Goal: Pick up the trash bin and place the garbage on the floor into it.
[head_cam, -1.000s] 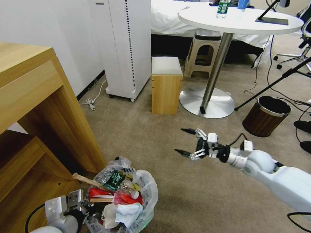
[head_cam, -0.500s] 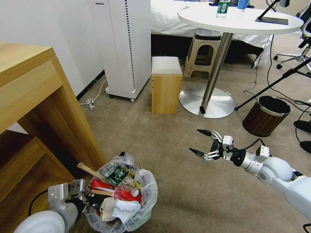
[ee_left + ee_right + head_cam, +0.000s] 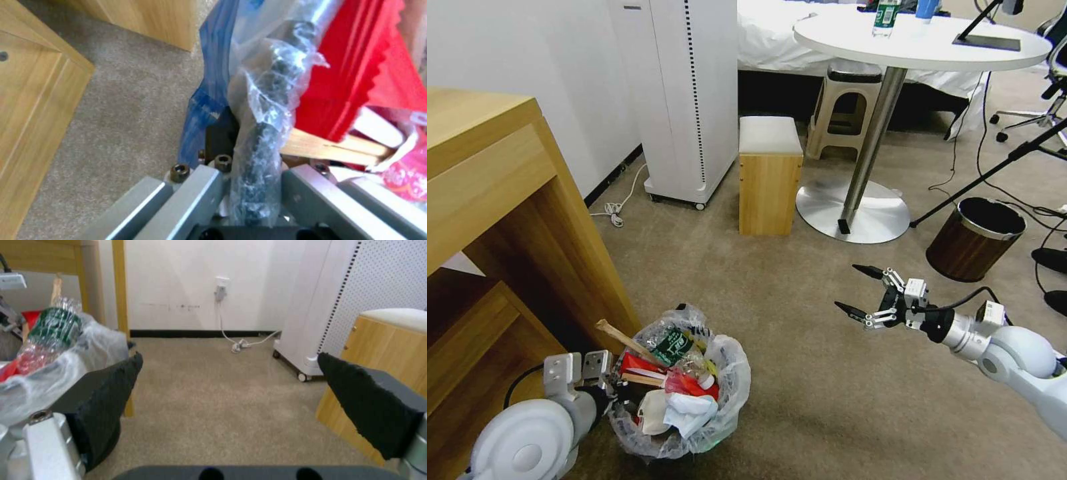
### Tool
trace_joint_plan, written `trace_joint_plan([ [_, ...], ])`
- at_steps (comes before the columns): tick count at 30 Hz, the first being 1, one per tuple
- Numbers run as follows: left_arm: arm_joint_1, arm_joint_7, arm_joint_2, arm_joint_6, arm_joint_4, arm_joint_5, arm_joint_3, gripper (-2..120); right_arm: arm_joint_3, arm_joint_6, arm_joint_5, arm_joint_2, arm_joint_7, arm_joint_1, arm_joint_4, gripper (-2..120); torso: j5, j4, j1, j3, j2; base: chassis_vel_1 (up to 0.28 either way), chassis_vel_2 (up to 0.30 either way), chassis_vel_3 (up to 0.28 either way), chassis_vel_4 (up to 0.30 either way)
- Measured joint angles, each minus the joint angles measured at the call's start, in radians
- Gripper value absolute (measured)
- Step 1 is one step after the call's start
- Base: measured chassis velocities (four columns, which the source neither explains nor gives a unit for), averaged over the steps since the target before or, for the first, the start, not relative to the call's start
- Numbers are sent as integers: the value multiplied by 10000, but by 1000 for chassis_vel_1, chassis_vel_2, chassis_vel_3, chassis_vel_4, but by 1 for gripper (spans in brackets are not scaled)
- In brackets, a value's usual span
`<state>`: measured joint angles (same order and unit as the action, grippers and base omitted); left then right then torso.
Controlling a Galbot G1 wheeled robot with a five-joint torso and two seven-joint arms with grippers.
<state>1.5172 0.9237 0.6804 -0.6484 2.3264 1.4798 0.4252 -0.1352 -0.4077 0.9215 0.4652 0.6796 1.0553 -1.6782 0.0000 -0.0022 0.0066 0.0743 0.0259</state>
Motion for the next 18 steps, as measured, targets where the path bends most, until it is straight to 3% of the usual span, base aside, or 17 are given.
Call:
trace_joint_plan([
  [18, -882, 357, 162, 11, -883, -90, -1272, 0, 770, -249, -129, 367, 152, -537, 684, 100, -1, -1, 0, -1, 0, 0, 0, 0, 0],
])
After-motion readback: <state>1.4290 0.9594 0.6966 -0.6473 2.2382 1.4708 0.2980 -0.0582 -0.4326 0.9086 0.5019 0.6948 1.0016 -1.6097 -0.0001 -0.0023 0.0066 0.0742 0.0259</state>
